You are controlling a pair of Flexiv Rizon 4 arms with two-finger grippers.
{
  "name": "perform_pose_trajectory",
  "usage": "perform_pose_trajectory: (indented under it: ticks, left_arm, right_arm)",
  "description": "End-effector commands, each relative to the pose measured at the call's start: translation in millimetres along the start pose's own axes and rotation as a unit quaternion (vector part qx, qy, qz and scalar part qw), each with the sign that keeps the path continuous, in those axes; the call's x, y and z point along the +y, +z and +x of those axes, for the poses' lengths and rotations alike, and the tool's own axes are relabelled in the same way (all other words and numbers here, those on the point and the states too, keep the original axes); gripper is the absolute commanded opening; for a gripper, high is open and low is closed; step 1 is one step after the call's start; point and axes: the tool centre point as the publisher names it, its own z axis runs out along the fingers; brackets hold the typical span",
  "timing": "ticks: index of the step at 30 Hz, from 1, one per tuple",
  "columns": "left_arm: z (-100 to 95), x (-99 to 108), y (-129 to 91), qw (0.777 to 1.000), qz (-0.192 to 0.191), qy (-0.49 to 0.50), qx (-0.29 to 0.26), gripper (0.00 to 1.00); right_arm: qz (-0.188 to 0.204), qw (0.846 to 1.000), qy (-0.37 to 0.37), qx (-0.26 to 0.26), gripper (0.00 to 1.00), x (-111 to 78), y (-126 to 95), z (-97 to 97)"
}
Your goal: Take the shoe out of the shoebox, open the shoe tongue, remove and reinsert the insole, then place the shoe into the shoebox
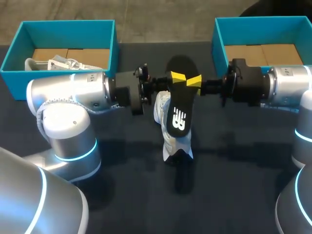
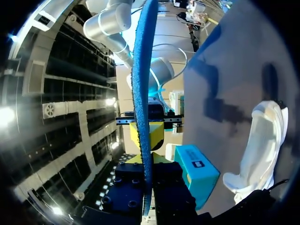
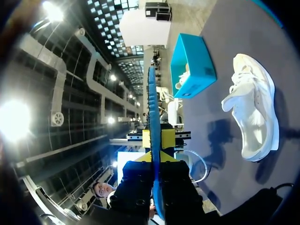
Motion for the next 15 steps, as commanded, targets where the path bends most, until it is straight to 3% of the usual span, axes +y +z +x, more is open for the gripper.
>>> perform_pose_trajectory:
  ticks: [1, 9, 15]
  left_arm:
    - [2.5, -3, -2, 1.0, 0.002, -0.015, 0.005, 0.0]
    - [9.7, -17, -11, 0.998, 0.016, -0.058, 0.024, 0.0]
    - [13.7, -34, -17, 0.994, 0.024, -0.107, 0.029, 0.0]
  right_arm:
    - [-0.015, 1.0, -0.013, -0.013, 1.0, -2.7, -6, -6.0]
    - [-0.036, 0.994, -0.095, -0.05, 1.0, 5.8, -25, -15.6]
    - [-0.056, 0.974, -0.201, -0.088, 1.0, 9.8, -37, -20.1]
